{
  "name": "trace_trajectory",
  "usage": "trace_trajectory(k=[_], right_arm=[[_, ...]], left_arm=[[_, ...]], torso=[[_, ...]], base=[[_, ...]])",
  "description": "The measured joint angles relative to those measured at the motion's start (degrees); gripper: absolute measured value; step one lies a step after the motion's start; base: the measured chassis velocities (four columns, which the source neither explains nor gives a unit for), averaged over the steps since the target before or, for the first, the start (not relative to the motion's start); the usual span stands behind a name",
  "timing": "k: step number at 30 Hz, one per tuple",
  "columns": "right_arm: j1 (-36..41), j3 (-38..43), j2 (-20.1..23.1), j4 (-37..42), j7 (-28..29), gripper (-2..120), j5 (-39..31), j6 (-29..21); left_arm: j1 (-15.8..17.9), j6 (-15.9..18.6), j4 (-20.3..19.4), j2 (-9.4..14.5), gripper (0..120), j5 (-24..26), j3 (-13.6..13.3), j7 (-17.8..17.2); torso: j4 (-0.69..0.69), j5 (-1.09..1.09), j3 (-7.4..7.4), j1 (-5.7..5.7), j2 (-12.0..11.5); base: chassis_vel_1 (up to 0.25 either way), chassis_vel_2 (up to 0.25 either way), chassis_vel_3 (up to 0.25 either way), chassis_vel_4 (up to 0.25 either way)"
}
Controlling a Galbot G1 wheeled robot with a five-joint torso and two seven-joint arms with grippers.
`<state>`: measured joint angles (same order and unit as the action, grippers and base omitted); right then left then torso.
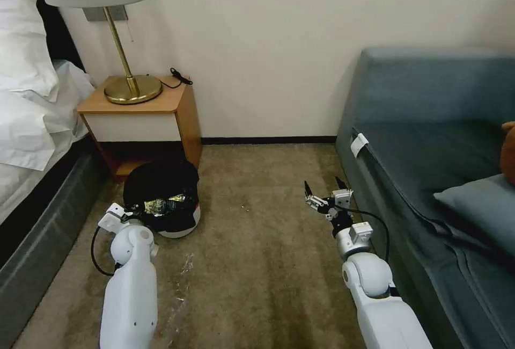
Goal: Pick up the trash bin, then pick up the garbage on the floor and place it into the trash bin.
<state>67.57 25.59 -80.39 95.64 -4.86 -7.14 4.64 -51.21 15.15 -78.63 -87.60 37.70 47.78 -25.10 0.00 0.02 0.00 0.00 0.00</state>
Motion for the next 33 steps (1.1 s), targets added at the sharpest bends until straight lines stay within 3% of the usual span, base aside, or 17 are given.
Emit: trace_trajectory(k=[1,6,10,11,13,15,18,19,23,33], right_arm=[[0.0,0.0,0.0,0.0,0.0,99,0.0,0.0],[0.28,0.0,-0.15,-0.26,-0.12,99,-0.04,0.2],[0.5,0.01,-0.24,-0.32,-0.12,99,-0.08,0.21],[0.58,0.01,-0.29,-0.41,-0.14,99,-0.08,0.25],[0.59,0.0,-0.3,-0.43,-0.15,99,-0.07,0.27],[0.8,-0.26,-0.38,-0.62,-0.18,99,0.05,0.58],[0.97,-0.45,-0.4,-0.64,-0.19,99,0.11,0.63],[1.1,-0.53,-0.51,-0.65,-0.23,99,0.15,0.67],[1.27,-0.62,-0.62,-0.67,-0.44,99,0.28,0.85],[2.07,-0.69,-0.79,-0.64,-0.84,99,0.61,1.48]], left_arm=[[0.0,0.0,0.0,0.0,12,0.0,0.0,0.0],[0.13,0.0,0.36,-0.14,36,-0.22,0.02,0.03],[0.13,-0.02,0.59,0.02,46,-0.22,0.19,0.02],[0.11,-0.02,0.61,0.08,54,-0.21,0.28,0.02],[0.1,-0.02,0.6,0.1,56,-0.2,0.29,0.02],[-0.04,0.04,0.27,0.16,71,-0.26,0.35,-0.09],[-0.13,0.06,0.03,0.16,74,-0.27,0.36,-0.09],[-0.26,0.09,-0.46,0.17,83,-0.28,0.37,-0.09],[-0.71,0.24,-1.8,0.18,97,-0.29,0.37,-0.13],[-2.6,1.0,-7.61,0.21,100,-0.55,0.0,-0.36]], torso=[[0.0,0.0,0.0,0.0,0.0],[0.0,-0.01,0.0,0.0,0.0],[0.0,-0.01,0.0,0.0,0.0],[0.0,-0.02,0.0,0.0,0.0],[0.0,-0.02,0.0,0.0,0.0],[0.0,-0.04,0.0,0.0,0.0],[-0.01,-0.04,0.0,0.0,0.0],[0.0,-0.03,0.0,0.0,0.0],[0.0,-0.03,0.0,0.0,0.0],[-0.01,-0.02,0.0,0.0,0.0]], base=[[0.0,0.0,0.0,0.0],[0.0,0.0,0.0,0.0],[0.0,0.0,0.0,0.0],[0.0,0.0,0.0,0.0],[0.0,0.0,0.0,0.0],[0.0,0.0,0.0,0.0],[0.0,0.0,0.0,0.0],[0.0,0.0,0.0,0.0],[0.0,0.0,0.0,0.0],[0.0,0.0,0.0,0.0]])
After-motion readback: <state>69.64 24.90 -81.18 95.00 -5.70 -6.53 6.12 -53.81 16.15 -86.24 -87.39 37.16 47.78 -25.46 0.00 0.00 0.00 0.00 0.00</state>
